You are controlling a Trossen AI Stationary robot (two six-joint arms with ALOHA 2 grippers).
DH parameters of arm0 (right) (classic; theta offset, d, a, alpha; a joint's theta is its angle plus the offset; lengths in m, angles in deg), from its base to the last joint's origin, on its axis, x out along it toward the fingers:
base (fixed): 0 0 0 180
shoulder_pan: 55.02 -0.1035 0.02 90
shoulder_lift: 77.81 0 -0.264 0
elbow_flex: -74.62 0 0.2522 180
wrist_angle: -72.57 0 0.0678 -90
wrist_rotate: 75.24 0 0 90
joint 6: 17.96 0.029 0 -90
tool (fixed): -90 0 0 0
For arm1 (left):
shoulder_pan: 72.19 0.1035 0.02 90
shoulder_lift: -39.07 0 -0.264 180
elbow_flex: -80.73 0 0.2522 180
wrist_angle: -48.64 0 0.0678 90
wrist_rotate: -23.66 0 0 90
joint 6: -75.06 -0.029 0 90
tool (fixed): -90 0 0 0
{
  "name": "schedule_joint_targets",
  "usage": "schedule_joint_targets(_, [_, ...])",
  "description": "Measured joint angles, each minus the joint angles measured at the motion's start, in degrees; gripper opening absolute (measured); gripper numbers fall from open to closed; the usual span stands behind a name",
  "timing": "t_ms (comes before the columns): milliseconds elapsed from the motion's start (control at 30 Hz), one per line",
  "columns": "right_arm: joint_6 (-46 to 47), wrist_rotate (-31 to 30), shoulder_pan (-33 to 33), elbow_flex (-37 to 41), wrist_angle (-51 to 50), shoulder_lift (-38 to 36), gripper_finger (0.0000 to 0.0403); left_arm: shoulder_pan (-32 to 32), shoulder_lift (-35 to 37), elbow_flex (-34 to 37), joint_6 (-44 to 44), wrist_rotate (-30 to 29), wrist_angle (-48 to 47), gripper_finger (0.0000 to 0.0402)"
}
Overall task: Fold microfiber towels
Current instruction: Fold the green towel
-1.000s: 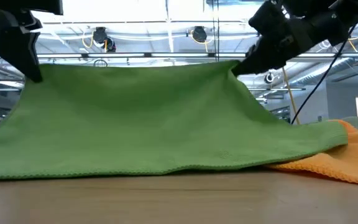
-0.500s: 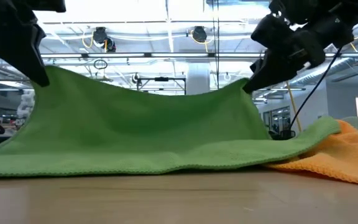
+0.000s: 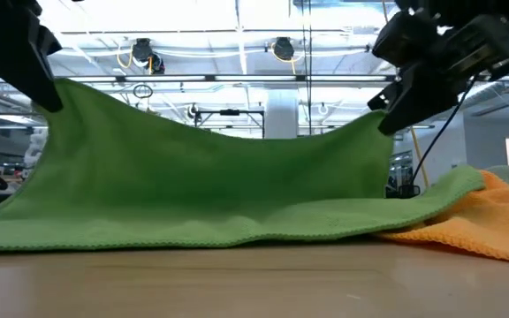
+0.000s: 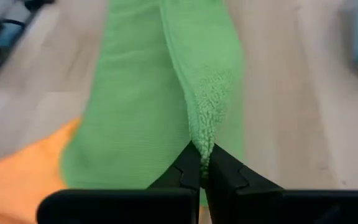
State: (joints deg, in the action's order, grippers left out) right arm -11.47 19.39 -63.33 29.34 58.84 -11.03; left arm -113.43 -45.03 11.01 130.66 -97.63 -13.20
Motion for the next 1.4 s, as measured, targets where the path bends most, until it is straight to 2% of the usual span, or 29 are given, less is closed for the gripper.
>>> schedule_joint_targets(300, [8.70, 0.14, -5.96, 0.01, 0.95, 0.00, 0.0002, -2.77, -0.13, 0.35, 1.50, -0.04, 4.51, 0.0004])
schedule_joint_targets(467, [9.85, -4.26, -8.46, 0.01, 2.64, 3.64, 0.0002, -2.78, -1.82, 3.09, 1.45, 0.02, 6.65, 0.0008])
schedule_joint_targets(667, [12.59, 1.36, -10.56, 0.03, 3.07, 8.50, 0.0002, -3.56, -3.71, 3.98, 1.51, 1.31, 10.26, 0.0005])
schedule_joint_targets(833, [13.38, 1.63, -11.33, 0.03, 3.77, 9.14, 0.0004, -3.96, -3.82, 4.00, -1.61, 2.41, 16.76, 0.0017])
schedule_joint_targets(1133, [13.26, 7.58, -11.33, 0.03, 6.51, 9.14, 0.0051, -4.33, -3.82, 4.00, -0.01, 2.40, 18.21, 0.0007])
schedule_joint_targets(1333, [12.42, 8.00, -11.33, 0.03, 5.58, 9.14, 0.0104, -4.30, -4.01, 4.00, 1.92, 2.44, 18.20, 0.0075])
schedule_joint_targets(1400, [12.00, 10.13, -11.31, 0.03, 5.25, 9.14, 0.0120, -4.79, -4.07, 4.00, 2.00, 3.33, 18.08, 0.0099])
